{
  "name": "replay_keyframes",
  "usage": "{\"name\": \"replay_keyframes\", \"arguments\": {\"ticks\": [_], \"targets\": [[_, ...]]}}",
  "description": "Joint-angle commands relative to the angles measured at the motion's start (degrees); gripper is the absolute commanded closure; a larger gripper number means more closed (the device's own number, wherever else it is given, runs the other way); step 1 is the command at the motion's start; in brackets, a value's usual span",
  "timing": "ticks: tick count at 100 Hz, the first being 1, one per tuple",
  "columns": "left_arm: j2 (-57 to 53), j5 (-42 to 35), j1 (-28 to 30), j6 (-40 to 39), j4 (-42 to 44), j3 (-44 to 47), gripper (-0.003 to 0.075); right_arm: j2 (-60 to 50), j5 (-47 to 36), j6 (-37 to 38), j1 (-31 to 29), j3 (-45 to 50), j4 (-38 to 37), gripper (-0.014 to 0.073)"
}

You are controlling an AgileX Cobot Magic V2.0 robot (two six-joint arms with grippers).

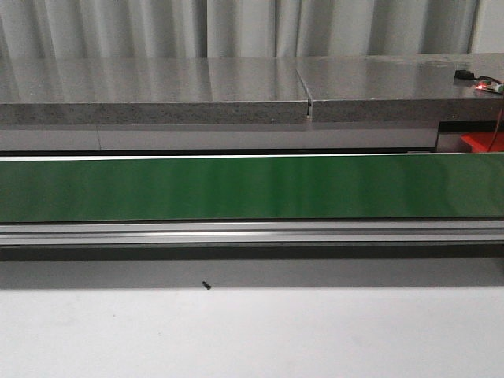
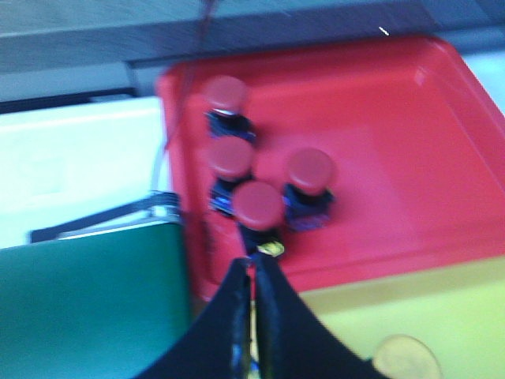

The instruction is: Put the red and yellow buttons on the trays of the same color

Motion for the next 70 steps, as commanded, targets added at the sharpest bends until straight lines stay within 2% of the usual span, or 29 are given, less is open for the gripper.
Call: {"name": "replay_keyframes", "arguments": {"ticks": [1, 28, 58, 70], "targets": [[0.2, -3.7, -0.5, -0.2, -1.2, -1.5, 0.0741, -4.1, -2.6, -0.6, 2.8, -1.4, -2.0, 0.0657], [0.2, -3.7, -0.5, -0.2, -1.2, -1.5, 0.0741, -9.7, 2.9, -0.6, 10.9, -1.4, -3.7, 0.0661], [0.2, -3.7, -0.5, -0.2, -1.2, -1.5, 0.0741, -14.6, 8.6, -0.5, 15.8, -1.1, -3.2, 0.0661], [0.2, -3.7, -0.5, -0.2, -1.2, -1.5, 0.0741, -16.4, 10.3, 5.1, 16.3, -0.4, -5.1, 0.0661]]}}
